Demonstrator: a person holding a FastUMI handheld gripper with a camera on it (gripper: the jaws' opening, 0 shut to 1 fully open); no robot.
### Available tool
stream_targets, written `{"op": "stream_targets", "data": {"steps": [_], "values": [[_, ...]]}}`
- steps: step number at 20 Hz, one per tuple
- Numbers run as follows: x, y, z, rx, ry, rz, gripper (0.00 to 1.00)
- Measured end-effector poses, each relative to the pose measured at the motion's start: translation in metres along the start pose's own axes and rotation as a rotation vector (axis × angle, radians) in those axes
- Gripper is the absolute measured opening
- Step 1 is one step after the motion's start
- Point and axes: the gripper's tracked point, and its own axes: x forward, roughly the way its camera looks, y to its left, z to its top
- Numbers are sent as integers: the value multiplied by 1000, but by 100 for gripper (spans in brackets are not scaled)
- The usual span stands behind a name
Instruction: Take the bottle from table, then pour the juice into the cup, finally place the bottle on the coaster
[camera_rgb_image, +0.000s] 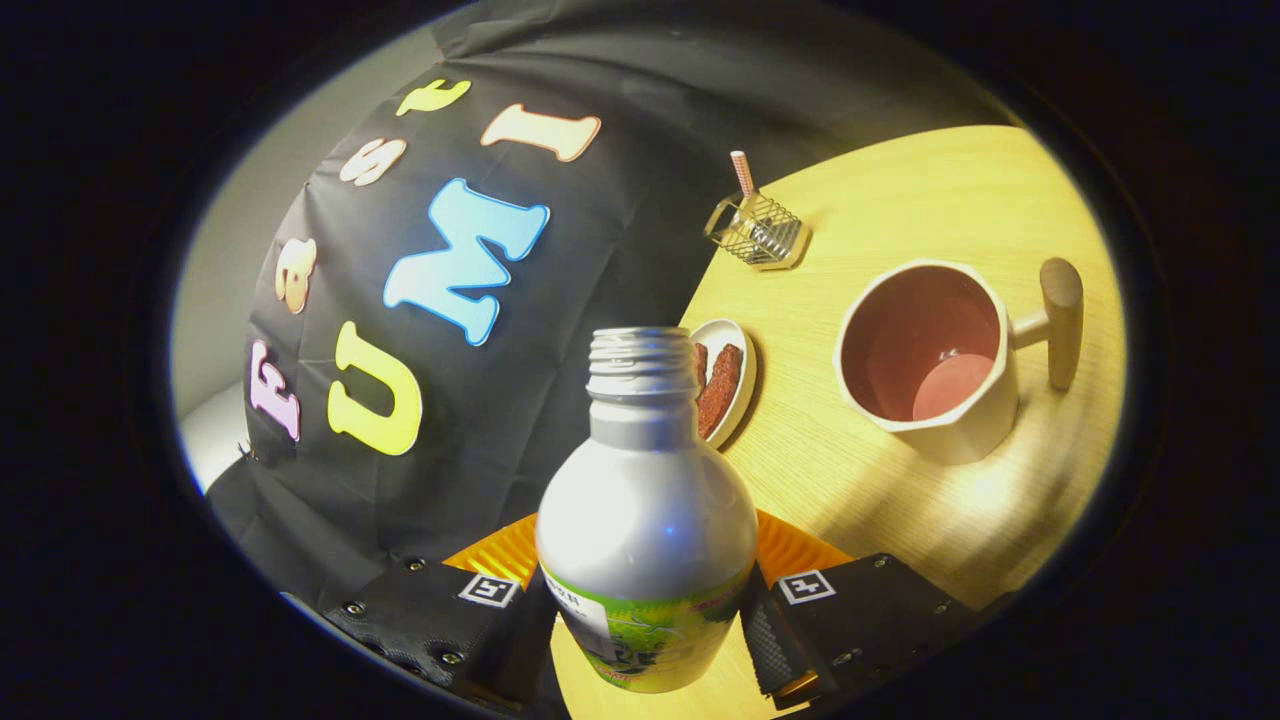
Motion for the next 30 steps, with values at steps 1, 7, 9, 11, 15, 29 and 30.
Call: {"op": "stream_targets", "data": {"steps": [1, 7, 9, 11, 15, 29, 30], "values": [[-2, -1, 0, 25, 6, 3, 79], [-5, -10, 2, 175, 34, 16, 78], [-5, -13, 0, 233, 54, 15, 78], [-4, -16, -1, 272, 65, 13, 78], [-5, -19, -1, 349, 83, 19, 78], [-9, -23, -1, 556, 120, 46, 78], [-8, -23, -3, 571, 122, 47, 78]]}}
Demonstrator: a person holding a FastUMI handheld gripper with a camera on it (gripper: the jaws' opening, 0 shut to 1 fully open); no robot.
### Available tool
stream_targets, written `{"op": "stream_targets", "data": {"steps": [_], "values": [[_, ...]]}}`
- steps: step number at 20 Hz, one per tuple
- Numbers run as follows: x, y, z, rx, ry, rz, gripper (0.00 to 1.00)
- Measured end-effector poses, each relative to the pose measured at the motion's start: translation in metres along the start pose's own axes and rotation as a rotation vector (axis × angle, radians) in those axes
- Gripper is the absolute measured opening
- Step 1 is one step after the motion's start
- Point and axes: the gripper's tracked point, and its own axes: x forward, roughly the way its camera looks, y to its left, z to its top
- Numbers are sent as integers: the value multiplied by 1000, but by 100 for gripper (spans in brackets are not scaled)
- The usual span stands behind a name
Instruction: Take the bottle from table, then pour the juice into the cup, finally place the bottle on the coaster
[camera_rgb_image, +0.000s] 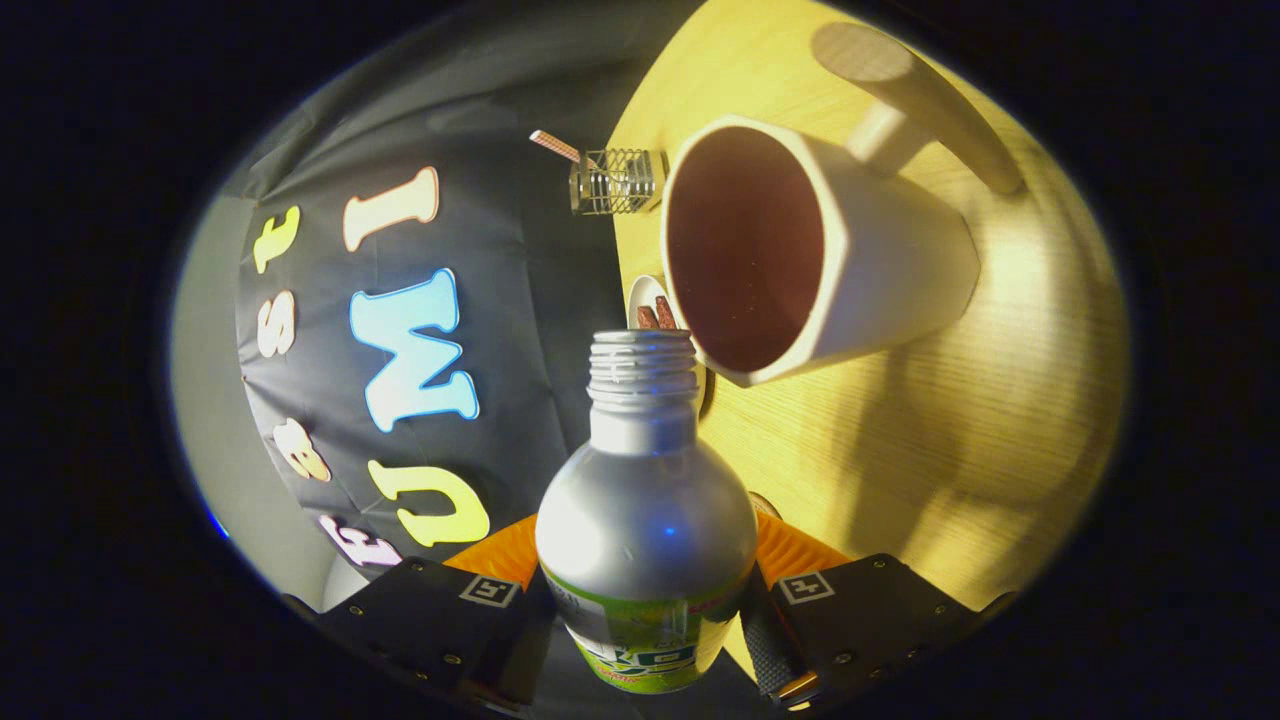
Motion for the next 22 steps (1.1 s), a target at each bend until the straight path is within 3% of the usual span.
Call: {"op": "stream_targets", "data": {"steps": [22], "values": [[-9, 7, -1, 72, 26, 31, 78]]}}
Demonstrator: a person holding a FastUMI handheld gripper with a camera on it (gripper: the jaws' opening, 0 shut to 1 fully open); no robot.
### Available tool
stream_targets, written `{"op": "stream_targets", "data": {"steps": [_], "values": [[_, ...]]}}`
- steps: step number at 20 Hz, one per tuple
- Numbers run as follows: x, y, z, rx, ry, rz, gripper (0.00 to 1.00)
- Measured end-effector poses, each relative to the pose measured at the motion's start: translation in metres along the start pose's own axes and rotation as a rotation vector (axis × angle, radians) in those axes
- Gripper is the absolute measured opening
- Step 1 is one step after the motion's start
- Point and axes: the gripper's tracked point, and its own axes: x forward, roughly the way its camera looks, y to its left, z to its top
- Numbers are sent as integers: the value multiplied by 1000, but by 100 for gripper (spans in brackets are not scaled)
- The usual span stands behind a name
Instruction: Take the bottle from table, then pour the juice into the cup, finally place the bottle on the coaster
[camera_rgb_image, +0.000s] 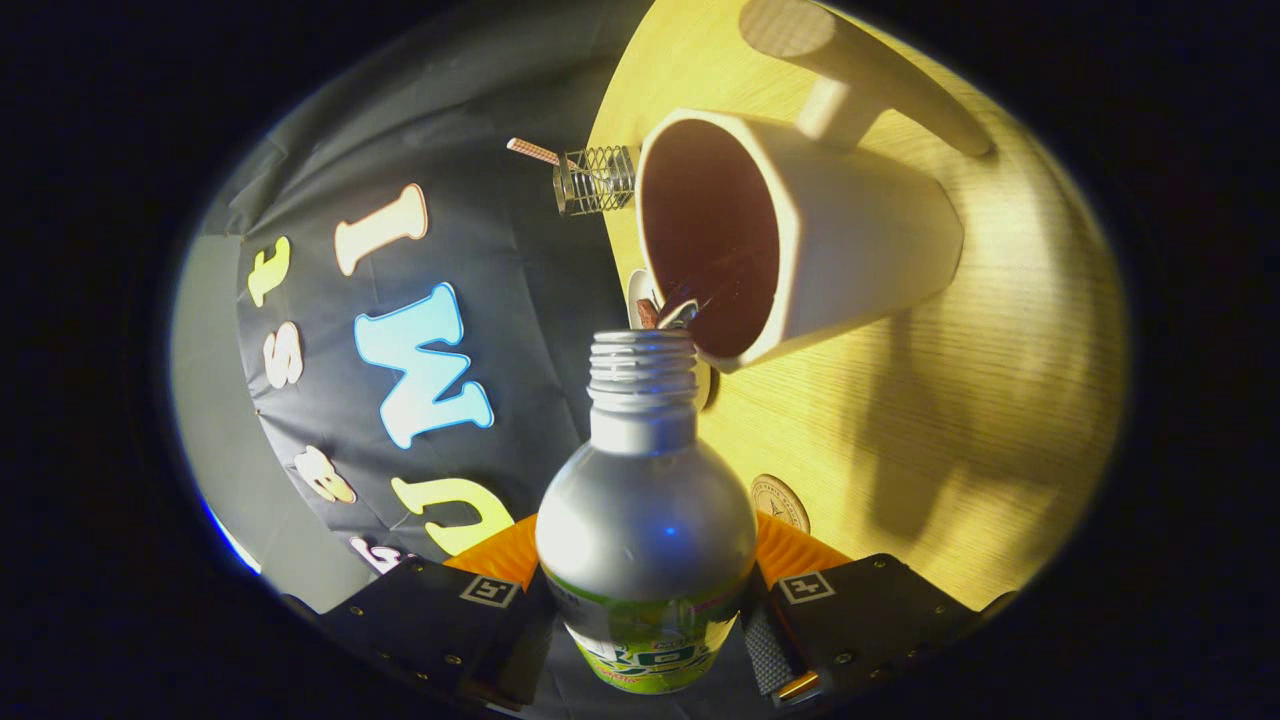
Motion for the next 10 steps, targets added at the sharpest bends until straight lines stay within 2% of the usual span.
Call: {"op": "stream_targets", "data": {"steps": [10], "values": [[2, 15, -2, 129, 36, 46, 78]]}}
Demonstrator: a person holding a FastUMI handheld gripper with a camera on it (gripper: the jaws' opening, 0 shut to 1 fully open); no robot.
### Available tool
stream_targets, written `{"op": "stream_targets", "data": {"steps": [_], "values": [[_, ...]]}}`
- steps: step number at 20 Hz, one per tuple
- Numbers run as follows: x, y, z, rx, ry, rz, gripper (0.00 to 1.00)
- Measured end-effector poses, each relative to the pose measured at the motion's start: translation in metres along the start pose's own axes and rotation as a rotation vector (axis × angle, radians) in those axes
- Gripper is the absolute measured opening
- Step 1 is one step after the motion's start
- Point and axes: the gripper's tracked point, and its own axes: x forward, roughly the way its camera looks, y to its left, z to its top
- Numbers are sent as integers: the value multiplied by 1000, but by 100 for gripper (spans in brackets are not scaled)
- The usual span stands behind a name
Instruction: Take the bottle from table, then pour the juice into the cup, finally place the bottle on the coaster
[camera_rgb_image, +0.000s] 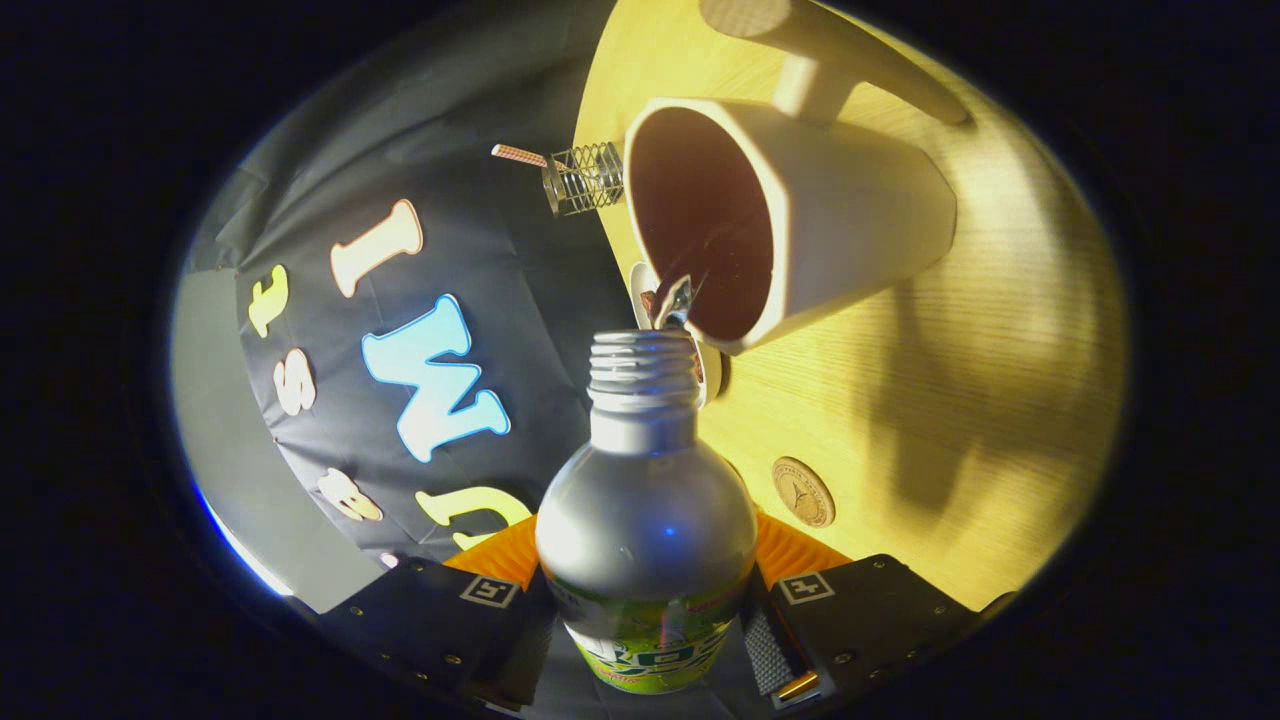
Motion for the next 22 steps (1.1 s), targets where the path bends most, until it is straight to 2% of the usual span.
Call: {"op": "stream_targets", "data": {"steps": [2, 12, 17, 22], "values": [[2, 2, 1, 47, 8, 6, 78], [1, 14, 8, 117, 55, 29, 78], [4, 19, 10, 206, 67, 46, 78], [-1, 26, 4, 211, 81, 62, 78]]}}
